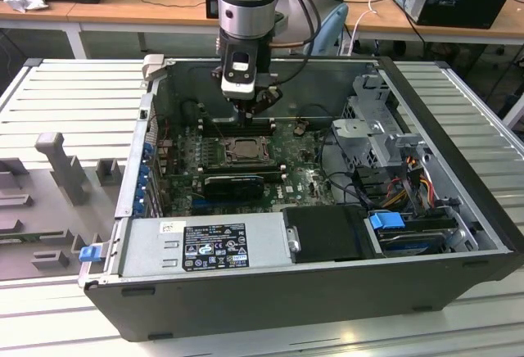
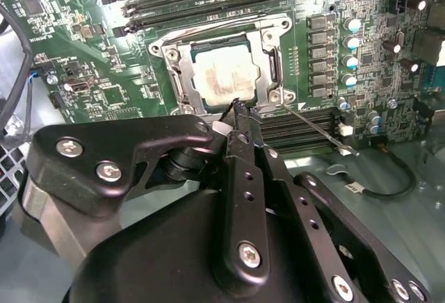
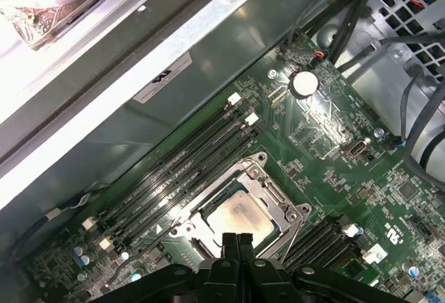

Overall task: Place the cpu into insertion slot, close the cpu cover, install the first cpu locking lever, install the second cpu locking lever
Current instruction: 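Install the first cpu locking lever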

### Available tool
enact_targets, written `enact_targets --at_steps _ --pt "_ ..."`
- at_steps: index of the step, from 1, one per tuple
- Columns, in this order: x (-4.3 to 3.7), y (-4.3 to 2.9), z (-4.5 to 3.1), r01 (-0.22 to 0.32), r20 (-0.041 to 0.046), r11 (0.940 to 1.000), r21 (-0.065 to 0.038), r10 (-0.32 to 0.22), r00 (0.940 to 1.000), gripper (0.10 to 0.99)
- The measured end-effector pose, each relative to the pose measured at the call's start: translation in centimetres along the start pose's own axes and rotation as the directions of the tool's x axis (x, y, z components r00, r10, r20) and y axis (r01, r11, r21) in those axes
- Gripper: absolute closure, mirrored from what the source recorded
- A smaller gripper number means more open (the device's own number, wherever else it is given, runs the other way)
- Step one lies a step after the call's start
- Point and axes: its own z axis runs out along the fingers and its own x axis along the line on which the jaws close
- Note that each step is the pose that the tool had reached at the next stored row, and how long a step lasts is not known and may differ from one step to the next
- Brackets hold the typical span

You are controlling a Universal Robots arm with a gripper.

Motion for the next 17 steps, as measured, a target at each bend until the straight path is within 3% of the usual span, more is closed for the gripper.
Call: enact_targets --at_steps 11,14,17 --pt "0.0 -0.01 0.0 0.084 -0.0037 0.9965 0.0 -0.084 0.9965 0.98" --pt "0.01 -0.01 0.0 0.115 -0.005 0.9934 0.0 -0.115 0.9934 0.98" --pt "0.01 -0.01 0.0 0.166 -0.0073 0.9862 0.0 -0.166 0.9862 0.98"
